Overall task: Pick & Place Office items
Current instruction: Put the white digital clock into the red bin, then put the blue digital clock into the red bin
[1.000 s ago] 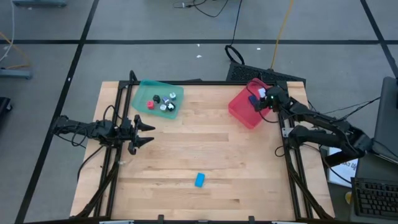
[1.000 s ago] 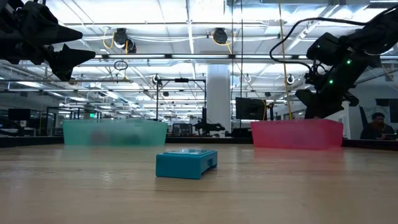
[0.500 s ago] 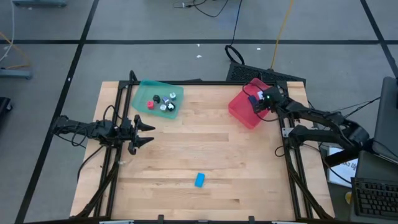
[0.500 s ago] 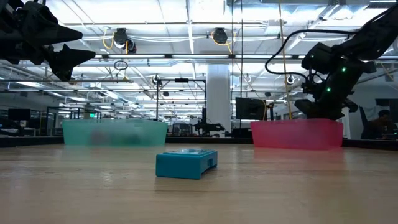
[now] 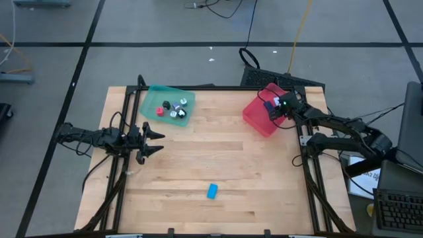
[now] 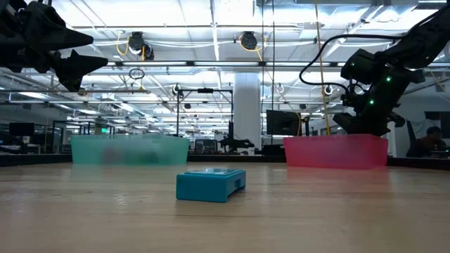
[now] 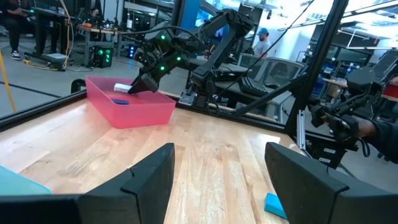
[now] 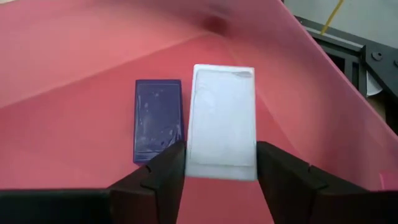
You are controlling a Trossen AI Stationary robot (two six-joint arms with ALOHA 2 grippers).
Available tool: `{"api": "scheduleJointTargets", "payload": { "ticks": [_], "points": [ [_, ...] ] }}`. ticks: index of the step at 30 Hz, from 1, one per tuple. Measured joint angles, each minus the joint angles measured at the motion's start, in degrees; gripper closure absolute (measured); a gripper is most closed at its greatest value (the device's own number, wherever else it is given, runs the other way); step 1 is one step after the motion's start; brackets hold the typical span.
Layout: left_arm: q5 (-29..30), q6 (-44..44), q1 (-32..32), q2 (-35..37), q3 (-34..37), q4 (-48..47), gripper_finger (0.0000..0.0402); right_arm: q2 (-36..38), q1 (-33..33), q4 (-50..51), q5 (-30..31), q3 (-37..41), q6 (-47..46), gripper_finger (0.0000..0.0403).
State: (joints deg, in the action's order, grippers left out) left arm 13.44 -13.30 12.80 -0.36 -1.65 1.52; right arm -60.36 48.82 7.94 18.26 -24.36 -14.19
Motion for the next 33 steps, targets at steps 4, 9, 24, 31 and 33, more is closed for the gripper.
{"api": "scheduleJointTargets", "payload": {
  "ticks": [4,9,24,31,33],
  "points": [
    [-0.01,0.0,-0.01,0.0,0.0,0.01,0.0149,0.0,0.0,0.0,-0.04,0.0,-0.05,0.0208],
    [0.01,0.01,-0.01,0.0,0.0,0.02,0.0149,0.0,0.0,0.0,-0.09,0.0,-0.06,0.02],
    [0.01,0.0,-0.01,0.0,0.0,0.01,0.0149,0.0,-5.21,-11.66,-12.16,0.0,-4.88,0.0209],
    [0.01,0.0,-0.02,0.0,0.0,0.02,0.0149,0.0,-13.18,-18.66,-15.42,0.0,-5.18,0.0213],
    [0.01,0.0,0.0,0.0,0.0,0.01,0.0149,0.0,-15.97,-20.39,-15.43,0.0,-5.66,0.0213]
  ]
}}
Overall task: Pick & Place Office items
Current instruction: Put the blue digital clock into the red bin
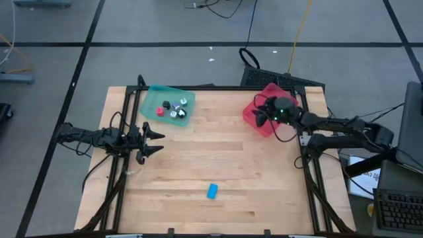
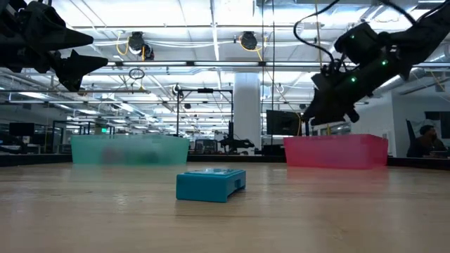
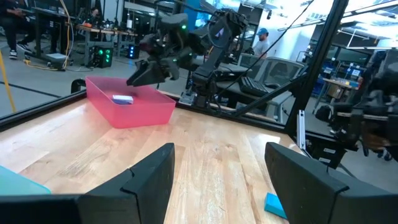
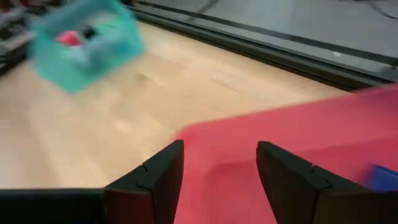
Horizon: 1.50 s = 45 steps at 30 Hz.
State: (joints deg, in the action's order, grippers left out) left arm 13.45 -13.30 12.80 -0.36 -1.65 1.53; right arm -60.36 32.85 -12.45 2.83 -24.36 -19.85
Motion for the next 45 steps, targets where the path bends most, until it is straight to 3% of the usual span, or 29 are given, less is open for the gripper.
{"api": "scheduleJointTargets", "payload": {
  "ticks": [15,27,30,37,45],
  "points": [
    [-0.02,0.01,0.0,0.0,0.0,0.0,0.0149,-6.97,-21.92,-17.99,0.03,0.0,-0.73,0.0218],
    [0.0,0.0,-0.01,0.0,0.0,0.01,0.0149,-22.42,-39.1,-47.8,0.04,-0.21,-0.48,0.0218],
    [0.0,0.0,-0.01,0.0,0.0,0.0,0.0149,-26.15,-43.02,-51.51,0.09,-2.45,3.34,0.0217],
    [0.0,0.0,0.0,0.0,0.0,0.01,0.0149,-31.88,-49.46,-40.91,0.36,-14.17,13.14,0.0169],
    [0.0,0.0,0.0,0.0,0.0,0.09,0.0149,-42.43,-51.35,-5.32,-1.75,-33.91,17.44,0.0103]
  ]
}}
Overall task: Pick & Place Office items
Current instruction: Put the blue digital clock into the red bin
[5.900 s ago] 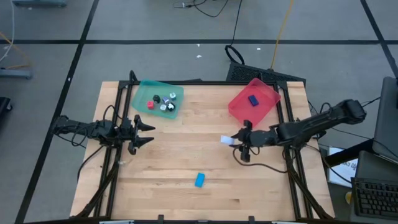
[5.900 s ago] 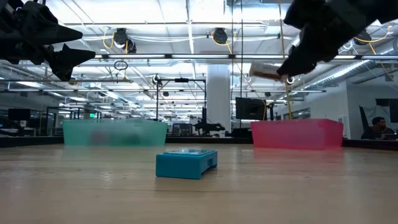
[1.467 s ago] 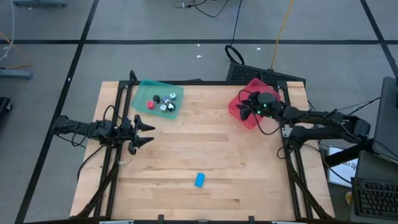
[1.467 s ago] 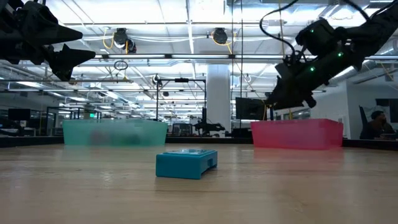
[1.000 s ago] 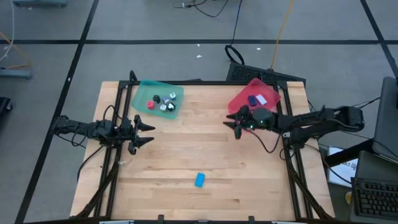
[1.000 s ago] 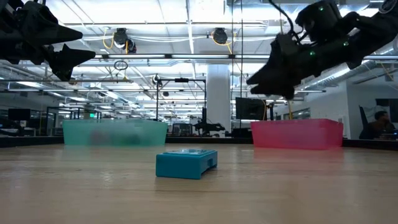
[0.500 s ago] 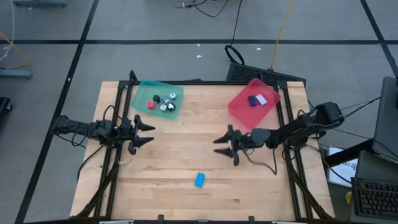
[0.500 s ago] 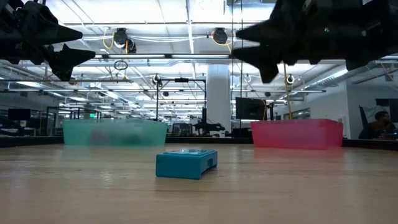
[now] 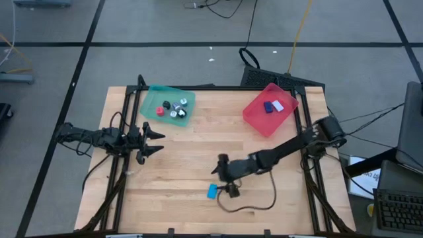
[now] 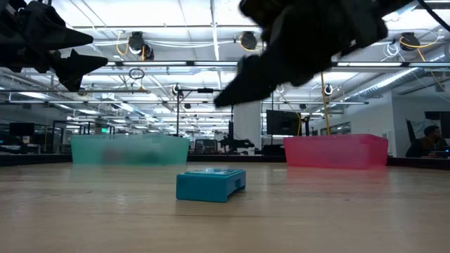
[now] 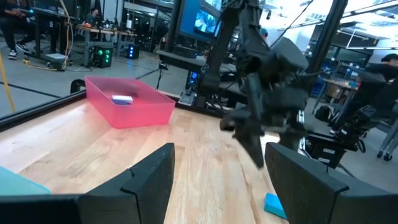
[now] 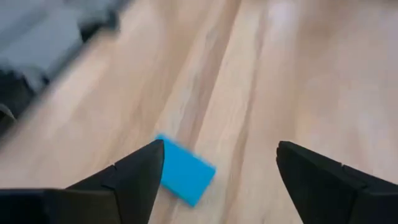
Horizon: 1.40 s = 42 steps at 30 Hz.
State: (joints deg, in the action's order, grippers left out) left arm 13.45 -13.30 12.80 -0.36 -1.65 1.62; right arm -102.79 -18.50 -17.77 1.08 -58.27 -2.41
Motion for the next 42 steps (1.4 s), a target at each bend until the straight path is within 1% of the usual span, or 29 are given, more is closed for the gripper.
{"api": "scheduleJointTargets", "payload": {
  "ticks": [3,8,12,15,16,25,30,31,33,35,37,38,42],
  "points": [
    [0.0,0.0,-0.01,0.0,0.0,-0.02,0.0149,-4.89,-0.04,6.62,-2.8,-5.6,2.14,0.01],
    [0.0,0.0,0.0,0.0,0.0,-0.08,0.0149,-10.97,0.0,7.73,-8.71,-10.68,3.74,0.0108],
    [0.0,0.02,0.0,0.0,0.0,-0.07,0.0149,-12.64,0.0,7.55,-8.9,-11.77,6.62,0.0109],
    [0.0,0.0,-0.01,0.0,0.0,-0.06,0.0149,-13.28,0.0,7.96,-7.92,-11.75,7.59,0.011],
    [0.0,0.0,-0.01,0.0,0.0,-0.08,0.0148,-13.39,0.0,8.1,-6.54,-11.71,7.39,0.011],
    [0.0,0.0,-0.01,0.0,0.0,-0.06,0.0149,-13.0,0.07,10.19,15.34,-11.73,5.01,0.011],
    [0.0,0.0,0.0,0.0,0.0,-0.08,0.0149,-13.12,0.18,11.32,29.49,-11.57,0.74,0.011],
    [0.0,0.0,0.0,0.0,0.0,-0.1,0.0148,-13.13,0.29,11.41,31.41,-11.57,0.09,0.011],
    [0.0,0.0,0.0,0.0,0.0,-0.06,0.0149,-13.1,0.6,11.64,32.93,-11.57,-1.19,0.011],
    [0.0,0.01,-0.02,0.0,0.0,-0.08,0.0149,-13.08,1.14,12.49,33.05,-11.57,-3.12,0.011],
    [0.02,0.0,0.0,0.0,0.0,-0.08,0.0149,-13.08,1.85,13.07,29.97,-11.57,-5.25,0.011],
    [0.0,0.0,-0.01,0.0,0.0,-0.08,0.0148,-13.06,2.35,13.24,26.98,-11.57,-5.65,0.011],
    [0.01,0.01,0.0,0.0,0.0,-0.08,0.0148,-12.84,4.22,13.66,10.84,-11.74,-3.97,0.011]
  ]
}}
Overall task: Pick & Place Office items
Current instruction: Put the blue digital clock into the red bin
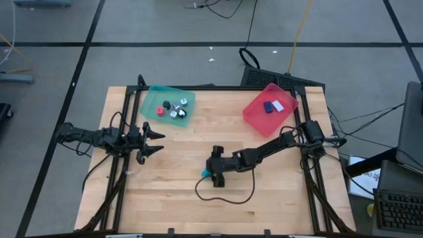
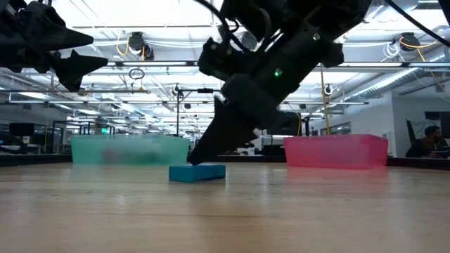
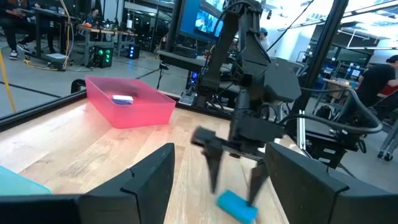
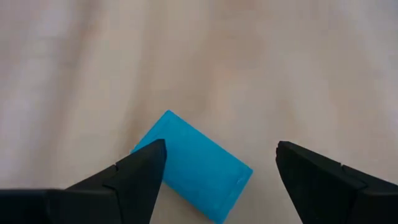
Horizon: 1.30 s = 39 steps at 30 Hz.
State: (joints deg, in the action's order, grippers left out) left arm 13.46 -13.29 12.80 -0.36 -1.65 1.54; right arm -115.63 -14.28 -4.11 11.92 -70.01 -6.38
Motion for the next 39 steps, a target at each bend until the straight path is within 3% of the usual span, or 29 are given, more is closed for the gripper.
{"api": "scheduleJointTargets", "payload": {
  "ticks": [4,13,25,31,36,39],
  "points": [
    [0.01,-0.01,-0.02,0.0,0.0,0.0,0.0148,0.0,0.42,0.57,-10.32,0.01,4.24,0.011],
    [0.01,-0.01,-0.01,0.0,0.0,0.0,0.0149,0.0,-0.05,0.71,-12.81,0.01,14.3,0.011],
    [0.03,-0.01,-0.01,0.0,-0.01,0.0,0.0148,1.44,0.2,-0.63,-28.68,0.27,11.87,0.011],
    [0.04,0.01,-0.02,0.0,0.0,-0.02,0.0149,1.6,-0.07,3.11,-27.54,0.25,12.58,0.011],
    [0.02,-0.01,-0.02,0.0,0.0,-0.02,0.0148,2.42,-1.14,5.07,-17.37,0.23,5.99,0.011],
    [0.04,-0.01,-0.02,0.0,0.0,-0.03,0.0149,2.67,-2.67,7.23,-11.33,0.19,8.43,0.011]
  ]
}}
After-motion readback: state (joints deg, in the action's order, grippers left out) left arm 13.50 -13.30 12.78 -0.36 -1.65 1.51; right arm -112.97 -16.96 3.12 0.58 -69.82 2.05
